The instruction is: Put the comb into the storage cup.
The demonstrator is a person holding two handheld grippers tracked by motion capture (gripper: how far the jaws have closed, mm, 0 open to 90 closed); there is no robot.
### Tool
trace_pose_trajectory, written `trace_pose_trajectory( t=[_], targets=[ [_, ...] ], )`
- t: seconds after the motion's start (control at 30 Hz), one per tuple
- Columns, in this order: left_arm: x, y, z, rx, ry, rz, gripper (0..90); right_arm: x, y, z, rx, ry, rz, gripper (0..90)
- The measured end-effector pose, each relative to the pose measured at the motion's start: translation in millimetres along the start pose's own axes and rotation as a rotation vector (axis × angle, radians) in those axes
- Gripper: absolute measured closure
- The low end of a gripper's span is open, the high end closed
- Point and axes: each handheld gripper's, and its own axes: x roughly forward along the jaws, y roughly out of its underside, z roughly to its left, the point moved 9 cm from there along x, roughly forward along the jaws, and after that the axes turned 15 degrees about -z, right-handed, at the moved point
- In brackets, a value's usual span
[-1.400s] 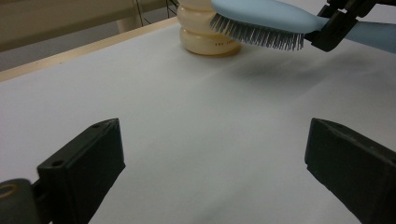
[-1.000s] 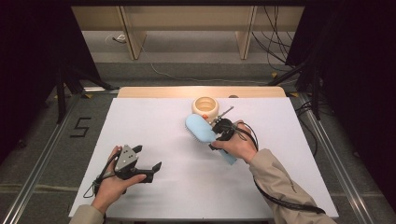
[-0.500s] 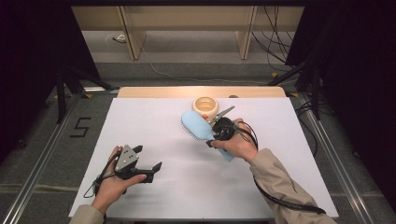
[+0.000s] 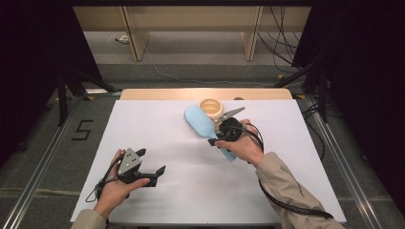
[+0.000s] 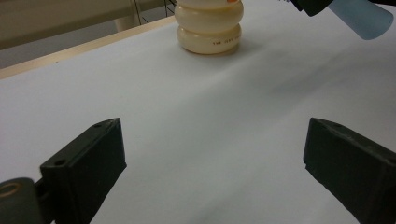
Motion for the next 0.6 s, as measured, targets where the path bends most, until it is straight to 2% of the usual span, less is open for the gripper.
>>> trace_pose_trajectory(
  t=[0.37,0.6],
  targets=[
    [0.2,0.1,-0.5,-0.002,0.001,0.0,5.2,-1.0,-8.8,-1.0,0.02,0.008,-0.081,70.2],
    [1.6,-1.2,-3.7,-0.025,0.011,-0.007,5.9,-2.8,-16.2,-2.5,0.042,0.023,-0.151,70.2]
  ],
)
